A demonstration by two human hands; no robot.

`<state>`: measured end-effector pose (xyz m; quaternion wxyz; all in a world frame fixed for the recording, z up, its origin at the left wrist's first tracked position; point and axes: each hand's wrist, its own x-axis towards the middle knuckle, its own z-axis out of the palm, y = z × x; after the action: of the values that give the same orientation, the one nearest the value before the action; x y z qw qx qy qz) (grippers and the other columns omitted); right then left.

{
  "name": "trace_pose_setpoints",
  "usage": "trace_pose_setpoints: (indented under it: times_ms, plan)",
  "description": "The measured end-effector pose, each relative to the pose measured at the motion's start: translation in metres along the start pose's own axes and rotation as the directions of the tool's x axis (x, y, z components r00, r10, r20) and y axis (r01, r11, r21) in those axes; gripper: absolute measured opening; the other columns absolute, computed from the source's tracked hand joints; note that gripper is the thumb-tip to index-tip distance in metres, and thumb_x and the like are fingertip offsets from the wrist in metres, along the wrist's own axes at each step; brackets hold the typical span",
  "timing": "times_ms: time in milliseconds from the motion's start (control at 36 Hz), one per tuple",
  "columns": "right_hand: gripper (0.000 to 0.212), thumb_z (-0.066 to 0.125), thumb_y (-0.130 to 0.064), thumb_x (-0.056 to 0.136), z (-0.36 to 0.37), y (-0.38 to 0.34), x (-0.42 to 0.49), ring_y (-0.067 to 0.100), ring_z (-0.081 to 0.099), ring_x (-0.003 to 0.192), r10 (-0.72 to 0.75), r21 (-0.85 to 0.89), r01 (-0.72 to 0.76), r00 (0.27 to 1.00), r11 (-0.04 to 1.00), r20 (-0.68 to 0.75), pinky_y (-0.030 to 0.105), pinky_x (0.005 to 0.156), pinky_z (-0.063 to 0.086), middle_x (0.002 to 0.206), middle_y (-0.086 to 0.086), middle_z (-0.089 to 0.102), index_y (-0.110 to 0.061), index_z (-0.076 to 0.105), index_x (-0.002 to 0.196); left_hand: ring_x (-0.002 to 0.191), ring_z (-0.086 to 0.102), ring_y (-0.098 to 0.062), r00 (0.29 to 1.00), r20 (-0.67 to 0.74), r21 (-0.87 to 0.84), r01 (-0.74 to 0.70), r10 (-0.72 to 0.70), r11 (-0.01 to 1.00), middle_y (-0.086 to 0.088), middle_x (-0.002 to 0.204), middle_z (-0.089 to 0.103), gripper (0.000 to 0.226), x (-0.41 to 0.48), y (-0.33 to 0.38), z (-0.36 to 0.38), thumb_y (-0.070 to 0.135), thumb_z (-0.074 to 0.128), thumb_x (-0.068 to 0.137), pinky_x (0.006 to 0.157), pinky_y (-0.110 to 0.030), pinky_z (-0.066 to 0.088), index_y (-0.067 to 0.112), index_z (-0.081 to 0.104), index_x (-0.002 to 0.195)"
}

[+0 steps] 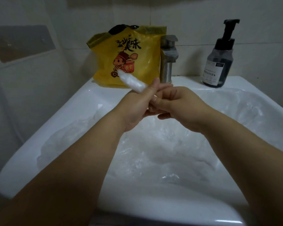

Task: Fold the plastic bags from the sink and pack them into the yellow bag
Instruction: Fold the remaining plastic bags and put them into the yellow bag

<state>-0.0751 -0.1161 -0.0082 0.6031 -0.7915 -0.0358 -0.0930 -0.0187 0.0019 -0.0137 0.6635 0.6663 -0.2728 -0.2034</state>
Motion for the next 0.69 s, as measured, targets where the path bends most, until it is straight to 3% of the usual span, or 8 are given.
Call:
trace_pose_setpoints:
  times_ms: [111, 194, 278, 472, 556, 694]
  plan:
    - [0.017, 0.06, -0.018, 0.092, -0.006, -0.001, 0.002, 0.021, 0.064, 0.082, 0.039, -0.005, -0.039, 0.999, 0.999, 0.017, 0.031, 0.076, 0.052, 0.079, 0.005, 0.069, -0.011, 0.068, 0.08, 0.096, 0.066, -0.015, 0.992, -0.118, 0.026, -0.037, 0.04, 0.999, 0.008, 0.094, 0.073, 0.041, 0.003, 0.002, -0.006, 0.049, 0.04, 0.098, 0.075, -0.028, 0.052, 0.034, 0.076, 0.084]
    - [0.014, 0.062, -0.018, 0.091, -0.011, -0.002, 0.0, 0.017, 0.063, 0.079, 0.067, -0.009, -0.067, 0.998, 0.998, 0.001, 0.032, 0.081, 0.054, 0.074, 0.0, 0.069, -0.013, 0.07, 0.08, 0.071, 0.055, -0.011, 0.952, -0.291, 0.081, -0.079, 0.099, 0.994, 0.012, 0.062, 0.062, 0.038, 0.002, 0.004, -0.011, 0.046, 0.056, 0.092, 0.056, -0.021, 0.045, 0.025, 0.075, 0.067]
    - [0.013, 0.061, -0.018, 0.091, -0.012, -0.001, -0.003, 0.016, 0.062, 0.078, 0.098, -0.025, -0.098, 0.995, 0.995, -0.003, 0.032, 0.082, 0.055, 0.072, -0.001, 0.069, -0.012, 0.07, 0.083, 0.055, 0.05, -0.007, 0.914, -0.376, 0.128, -0.111, 0.152, 0.986, 0.006, 0.055, 0.053, 0.029, -0.002, 0.003, -0.018, 0.038, 0.071, 0.083, 0.05, -0.018, 0.046, 0.013, 0.064, 0.07]
    - [0.012, 0.062, -0.019, 0.09, -0.024, -0.021, 0.006, 0.014, 0.062, 0.075, 0.105, -0.045, -0.104, 0.994, 0.994, 0.032, 0.03, 0.079, 0.055, 0.071, -0.001, 0.069, -0.009, 0.07, 0.088, 0.053, 0.059, -0.002, 0.948, -0.263, 0.062, -0.168, 0.178, 0.984, 0.009, 0.053, 0.061, 0.035, -0.006, 0.024, -0.036, 0.036, 0.066, 0.068, 0.055, -0.014, 0.05, 0.005, 0.066, 0.086]
    - [0.012, 0.061, -0.018, 0.09, -0.032, -0.039, 0.017, 0.016, 0.061, 0.076, 0.075, -0.08, -0.072, 0.996, 0.994, 0.04, 0.03, 0.078, 0.054, 0.068, -0.003, 0.068, -0.009, 0.069, 0.089, 0.054, 0.061, -0.002, 0.961, -0.225, 0.032, -0.157, 0.16, 0.987, 0.007, 0.055, 0.063, 0.016, -0.006, 0.04, -0.045, 0.025, 0.059, 0.087, 0.056, -0.012, 0.05, 0.011, 0.066, 0.087]
    - [0.011, 0.062, -0.018, 0.09, -0.034, -0.06, 0.04, 0.011, 0.062, 0.069, 0.029, -0.098, -0.023, 0.998, 0.995, 0.059, 0.026, 0.069, 0.054, 0.07, -0.001, 0.068, -0.011, 0.068, 0.085, 0.053, 0.061, -0.001, 0.943, -0.274, 0.116, -0.164, 0.19, 0.98, 0.005, 0.056, 0.064, 0.023, 0.002, 0.067, -0.057, 0.013, 0.047, 0.1, 0.053, -0.012, 0.05, 0.014, 0.065, 0.086]
